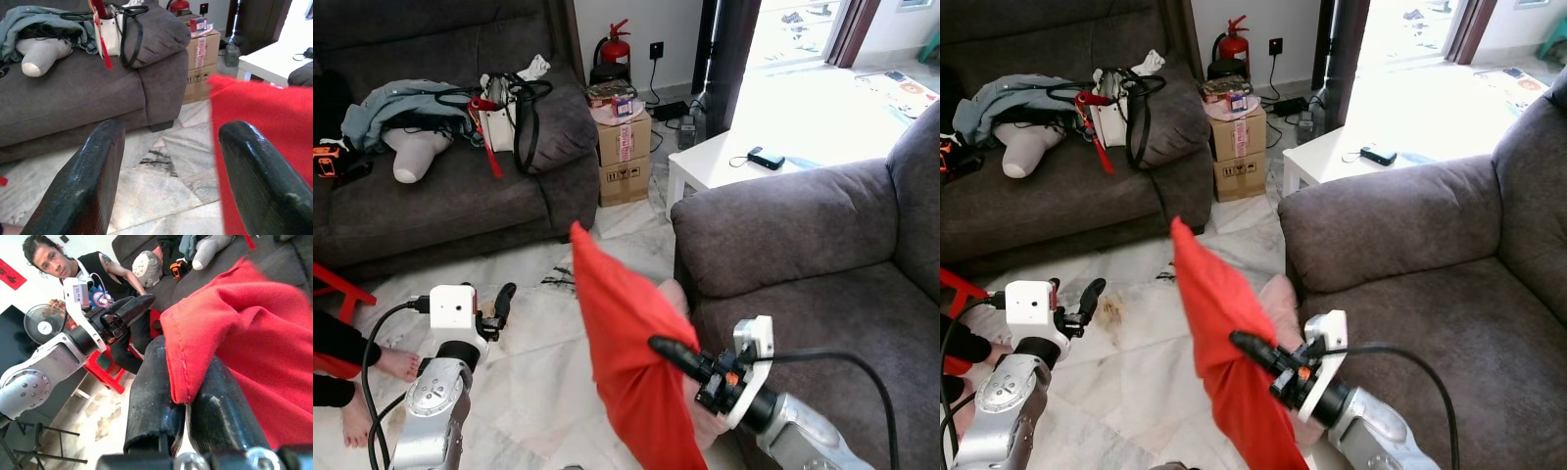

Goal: Move the pillow to the sofa from floor

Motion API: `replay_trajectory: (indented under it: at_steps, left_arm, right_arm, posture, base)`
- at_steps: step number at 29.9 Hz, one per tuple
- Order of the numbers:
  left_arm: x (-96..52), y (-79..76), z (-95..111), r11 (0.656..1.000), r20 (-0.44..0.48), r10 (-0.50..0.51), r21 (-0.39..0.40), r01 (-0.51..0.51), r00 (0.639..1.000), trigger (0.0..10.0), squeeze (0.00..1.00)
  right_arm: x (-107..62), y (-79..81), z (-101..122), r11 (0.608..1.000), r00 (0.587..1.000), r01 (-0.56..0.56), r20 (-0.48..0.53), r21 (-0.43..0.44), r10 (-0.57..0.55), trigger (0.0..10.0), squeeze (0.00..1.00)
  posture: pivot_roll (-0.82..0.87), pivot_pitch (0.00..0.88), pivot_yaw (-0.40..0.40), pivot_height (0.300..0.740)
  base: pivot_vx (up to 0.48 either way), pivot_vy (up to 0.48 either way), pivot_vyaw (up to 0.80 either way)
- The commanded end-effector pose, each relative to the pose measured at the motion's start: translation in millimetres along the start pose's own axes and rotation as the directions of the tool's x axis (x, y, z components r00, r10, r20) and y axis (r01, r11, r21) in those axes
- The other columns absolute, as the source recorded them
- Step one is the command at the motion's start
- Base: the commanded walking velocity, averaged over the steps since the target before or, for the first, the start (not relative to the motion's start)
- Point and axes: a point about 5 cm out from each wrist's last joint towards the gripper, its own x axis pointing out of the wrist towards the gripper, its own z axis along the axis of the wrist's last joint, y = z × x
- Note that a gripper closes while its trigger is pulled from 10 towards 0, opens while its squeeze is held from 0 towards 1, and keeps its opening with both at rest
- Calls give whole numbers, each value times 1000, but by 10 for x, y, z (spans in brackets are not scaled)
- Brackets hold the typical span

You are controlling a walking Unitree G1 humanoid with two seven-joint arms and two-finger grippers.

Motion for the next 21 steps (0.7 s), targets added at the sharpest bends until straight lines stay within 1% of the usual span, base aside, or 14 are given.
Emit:
replay_trajectory:
  at_steps: [1,4,6,8,10,11,12,13,14,15,16,17,19,21]
  left_arm:
    - [0,37,-42,1000,-34,-13,3,13,999,10000,0]
    - [-2,24,-54,1000,-42,-26,1,26,999,10000,0]
    - [0,-2,-70,999,-52,-48,-4,48,997,10000,0]
    - [2,-8,-74,999,-54,-52,-8,52,997,10000,0]
    - [7,-28,-83,998,-60,-69,-13,69,996,10000,0]
    - [7,-28,-83,998,-60,-69,-13,69,996,10000,0]
    - [5,-32,-90,997,-63,-73,-15,72,995,10000,0]
    - [5,-32,-90,997,-63,-73,-15,72,995,10000,0]
    - [-1,-38,-111,997,-72,-78,-17,76,994,10000,0]
    - [-4,-42,-129,997,-77,-78,-18,77,994,10000,0]
    - [-8,-46,-161,997,-87,-78,-20,76,993,10000,0]
    - [-8,-46,-161,997,-87,-78,-20,76,993,10000,0]
    - [-12,-46,-174,997,-92,-77,-20,75,993,10000,0]
    - [-13,-45,-174,997,-93,-77,-21,75,993,10000,0]
  right_arm:
    - [30,98,181,994,994,-89,65,-63,93,10000,0]
    - [-12,45,152,996,997,-64,36,-67,67,10000,0]
    - [-86,-60,84,997,1000,-5,-3,-74,5,10000,0]
    - [-121,-92,47,997,1000,9,-20,-73,-11,10000,0]
    - [-211,-222,12,993,995,95,-4,-68,-96,10000,0]
    - [-211,-222,12,993,995,95,-4,-68,-96,10000,0]
    - [-260,-366,-23,975,978,207,-1,-77,-208,10000,0]
    - [-260,-366,-23,975,978,207,-1,-77,-208,10000,0]
    - [-327,-564,-82,925,929,368,1,-97,-369,10000,0]
    - [-362,-660,-116,891,895,445,5,-94,-447,10000,0]
    - [-406,-769,-155,844,846,533,25,-63,-532,10000,0]
    - [-406,-769,-155,844,846,533,25,-63,-532,10000,0]
    - [-424,-823,-166,815,816,578,50,-45,-576,10000,0]
    - [-426,-845,-173,803,803,596,62,-22,-593,10000,0]
  posture:
    - [67,71,60,740]
    - [67,69,61,740]
    - [65,65,60,740]
    - [65,65,59,740]
    - [63,64,60,740]
    - [63,64,60,740]
    - [61,62,59,740]
    - [61,62,59,740]
    - [58,60,60,740]
    - [58,60,60,740]
    - [58,60,60,740]
    - [58,60,60,740]
    - [59,55,62,740]
    - [59,55,62,740]
  base:
    - [0,0,0]
    - [0,0,0]
    - [0,0,0]
    - [0,0,0]
    - [0,0,0]
    - [0,0,0]
    - [0,0,0]
    - [0,0,0]
    - [0,0,0]
    - [0,0,0]
    - [0,0,0]
    - [0,0,0]
    - [0,0,0]
    - [0,0,0]
